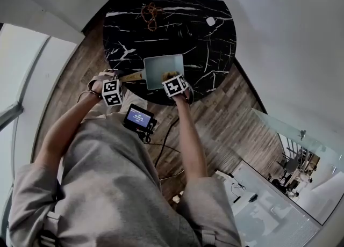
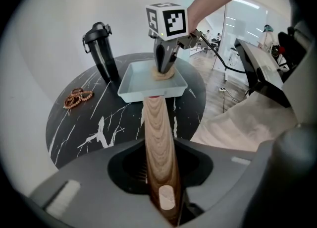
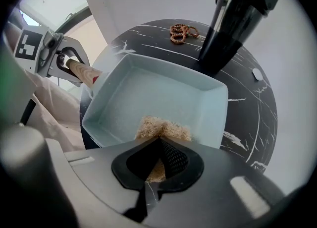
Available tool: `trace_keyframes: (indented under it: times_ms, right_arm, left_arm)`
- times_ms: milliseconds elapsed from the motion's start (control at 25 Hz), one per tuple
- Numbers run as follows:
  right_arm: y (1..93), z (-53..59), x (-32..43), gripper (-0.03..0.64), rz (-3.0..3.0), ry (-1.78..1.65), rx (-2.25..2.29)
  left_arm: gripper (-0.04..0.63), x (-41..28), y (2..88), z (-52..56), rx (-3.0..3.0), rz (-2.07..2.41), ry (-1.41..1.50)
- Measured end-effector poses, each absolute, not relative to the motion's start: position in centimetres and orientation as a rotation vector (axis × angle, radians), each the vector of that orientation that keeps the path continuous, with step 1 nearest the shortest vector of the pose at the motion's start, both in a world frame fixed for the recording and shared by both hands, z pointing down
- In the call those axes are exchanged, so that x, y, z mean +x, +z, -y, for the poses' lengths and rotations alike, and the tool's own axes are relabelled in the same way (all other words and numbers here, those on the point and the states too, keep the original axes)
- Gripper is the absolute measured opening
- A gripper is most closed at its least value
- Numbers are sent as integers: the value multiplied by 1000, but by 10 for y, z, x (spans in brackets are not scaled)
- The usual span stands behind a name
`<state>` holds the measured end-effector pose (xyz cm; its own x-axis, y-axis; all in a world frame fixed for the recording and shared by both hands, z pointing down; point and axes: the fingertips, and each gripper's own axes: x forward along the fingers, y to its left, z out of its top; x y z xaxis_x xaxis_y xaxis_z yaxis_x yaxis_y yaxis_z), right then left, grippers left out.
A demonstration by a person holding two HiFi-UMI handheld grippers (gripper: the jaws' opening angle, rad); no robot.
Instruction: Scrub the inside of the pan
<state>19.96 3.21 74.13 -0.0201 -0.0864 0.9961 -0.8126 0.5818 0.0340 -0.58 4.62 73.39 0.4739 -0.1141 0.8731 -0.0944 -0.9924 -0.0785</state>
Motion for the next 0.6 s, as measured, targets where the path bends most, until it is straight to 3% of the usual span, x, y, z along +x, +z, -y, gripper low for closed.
trace_keyframes:
  times_ms: [600]
  right_arm:
    - [744,-49,134,18,1594,725,695]
  left_arm:
    - [93,-8,743,-50,-2734,-186,-1666]
